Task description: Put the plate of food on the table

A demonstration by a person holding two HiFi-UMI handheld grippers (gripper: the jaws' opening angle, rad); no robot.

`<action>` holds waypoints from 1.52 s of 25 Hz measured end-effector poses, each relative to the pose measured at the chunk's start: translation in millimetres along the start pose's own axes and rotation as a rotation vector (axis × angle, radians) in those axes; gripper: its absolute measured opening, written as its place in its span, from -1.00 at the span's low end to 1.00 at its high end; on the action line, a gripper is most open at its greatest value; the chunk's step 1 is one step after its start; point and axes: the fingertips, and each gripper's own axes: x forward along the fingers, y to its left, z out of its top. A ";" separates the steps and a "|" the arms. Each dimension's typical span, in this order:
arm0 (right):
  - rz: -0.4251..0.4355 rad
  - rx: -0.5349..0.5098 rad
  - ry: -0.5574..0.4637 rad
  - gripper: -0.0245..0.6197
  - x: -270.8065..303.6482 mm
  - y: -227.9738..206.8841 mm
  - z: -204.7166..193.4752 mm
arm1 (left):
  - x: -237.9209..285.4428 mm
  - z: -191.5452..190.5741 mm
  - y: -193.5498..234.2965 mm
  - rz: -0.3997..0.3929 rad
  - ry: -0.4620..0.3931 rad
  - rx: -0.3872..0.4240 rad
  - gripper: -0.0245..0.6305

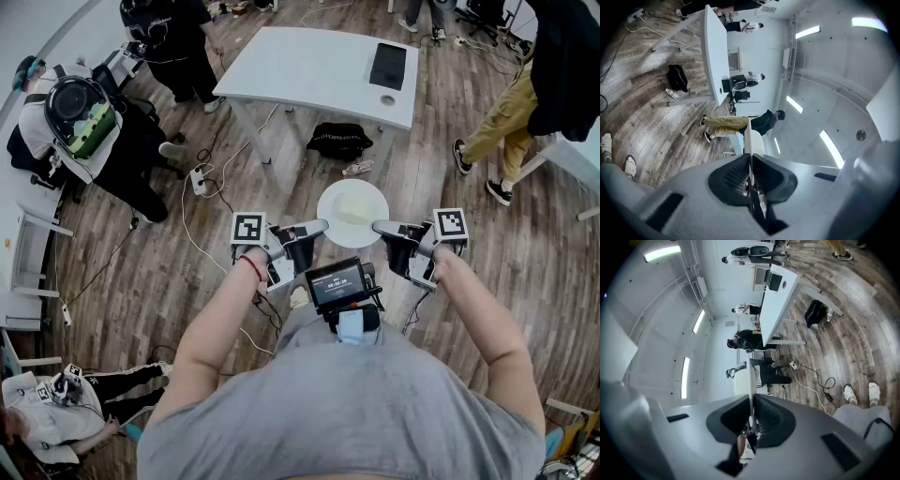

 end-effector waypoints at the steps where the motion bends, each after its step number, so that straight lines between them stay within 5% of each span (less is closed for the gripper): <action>1: 0.000 -0.001 0.001 -0.79 0.2 -0.3 0.2 | 0.3 0.1 0.1 -0.002 0.000 -0.002 -0.82; 13: 0.004 -0.010 -0.003 -0.79 2.5 -4.9 6.8 | 2.5 5.1 2.5 -0.002 0.002 0.005 -0.82; 19: 0.025 0.070 -0.032 -0.79 -0.1 -12.6 4.4 | 0.6 0.0 10.5 0.009 -0.001 0.006 -0.81; 38: 0.047 0.002 -0.030 -0.79 1.0 -4.5 7.4 | -0.8 0.4 3.7 -0.021 -0.009 0.026 -0.82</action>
